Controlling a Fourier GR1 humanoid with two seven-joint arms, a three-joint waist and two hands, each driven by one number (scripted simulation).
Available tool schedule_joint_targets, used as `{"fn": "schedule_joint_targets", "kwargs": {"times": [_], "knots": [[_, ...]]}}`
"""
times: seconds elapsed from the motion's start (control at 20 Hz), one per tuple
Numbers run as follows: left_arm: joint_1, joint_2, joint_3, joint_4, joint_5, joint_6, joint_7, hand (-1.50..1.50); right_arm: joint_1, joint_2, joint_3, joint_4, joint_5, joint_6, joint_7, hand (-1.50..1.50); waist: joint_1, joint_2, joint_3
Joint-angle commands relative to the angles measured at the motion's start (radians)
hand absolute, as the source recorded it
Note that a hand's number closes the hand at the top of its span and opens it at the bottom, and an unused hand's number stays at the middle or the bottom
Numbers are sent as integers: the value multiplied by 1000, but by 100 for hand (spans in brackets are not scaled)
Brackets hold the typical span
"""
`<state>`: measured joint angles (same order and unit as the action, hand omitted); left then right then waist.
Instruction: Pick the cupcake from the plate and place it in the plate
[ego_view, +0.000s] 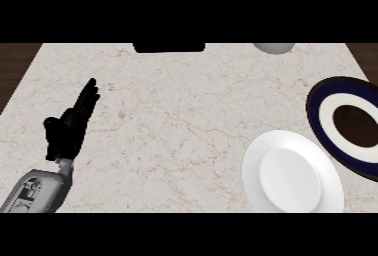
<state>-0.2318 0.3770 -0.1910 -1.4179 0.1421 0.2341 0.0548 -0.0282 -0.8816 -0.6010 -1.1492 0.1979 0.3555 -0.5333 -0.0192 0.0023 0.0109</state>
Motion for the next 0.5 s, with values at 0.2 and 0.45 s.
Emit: {"fn": "schedule_joint_targets", "kwargs": {"times": [0.2,0.45], "knots": [[-61,-43,-54,-23,-53,15,62,0,-158,-132,61,425,21,153,-288,150,54,8,-5],[-61,-47,-33,41,-35,-34,-1,0,-314,-91,170,513,69,123,-290,150,66,12,-7]]}}
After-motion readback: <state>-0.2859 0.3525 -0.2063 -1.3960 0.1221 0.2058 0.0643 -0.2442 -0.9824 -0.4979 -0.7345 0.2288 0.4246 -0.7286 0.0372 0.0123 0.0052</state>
